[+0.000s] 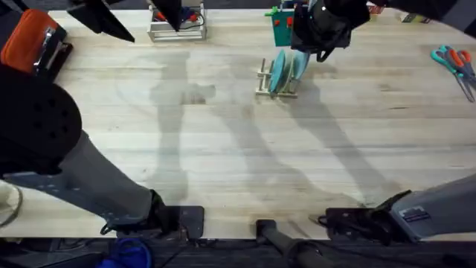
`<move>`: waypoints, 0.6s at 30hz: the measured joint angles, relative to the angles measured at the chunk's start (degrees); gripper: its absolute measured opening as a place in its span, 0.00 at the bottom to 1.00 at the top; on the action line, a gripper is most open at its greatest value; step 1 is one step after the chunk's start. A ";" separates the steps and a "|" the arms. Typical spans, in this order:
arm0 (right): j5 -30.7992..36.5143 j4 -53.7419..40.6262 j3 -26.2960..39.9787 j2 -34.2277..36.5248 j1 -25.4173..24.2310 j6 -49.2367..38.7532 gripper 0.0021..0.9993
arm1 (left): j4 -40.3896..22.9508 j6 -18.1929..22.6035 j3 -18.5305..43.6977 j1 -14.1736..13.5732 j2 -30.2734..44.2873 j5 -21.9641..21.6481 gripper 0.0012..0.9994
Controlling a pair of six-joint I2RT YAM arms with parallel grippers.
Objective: Pick up the plates from the table one by one and place each into a slot on the dish rack.
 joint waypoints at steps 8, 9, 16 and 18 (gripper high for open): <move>0.02 0.04 0.00 1.30 0.00 -0.47 0.03 | 0.00 0.00 -0.01 0.00 0.00 -0.02 0.99; 0.00 0.03 0.00 1.73 0.00 -0.47 0.03 | 0.00 0.00 0.00 0.00 0.00 -0.02 0.99; -0.24 0.11 0.00 5.10 0.00 -0.49 0.03 | 0.01 0.00 0.00 0.00 0.00 -0.02 0.99; -0.36 0.07 0.00 5.37 0.00 -0.52 0.03 | 0.00 -0.01 0.00 0.00 0.00 -0.02 0.99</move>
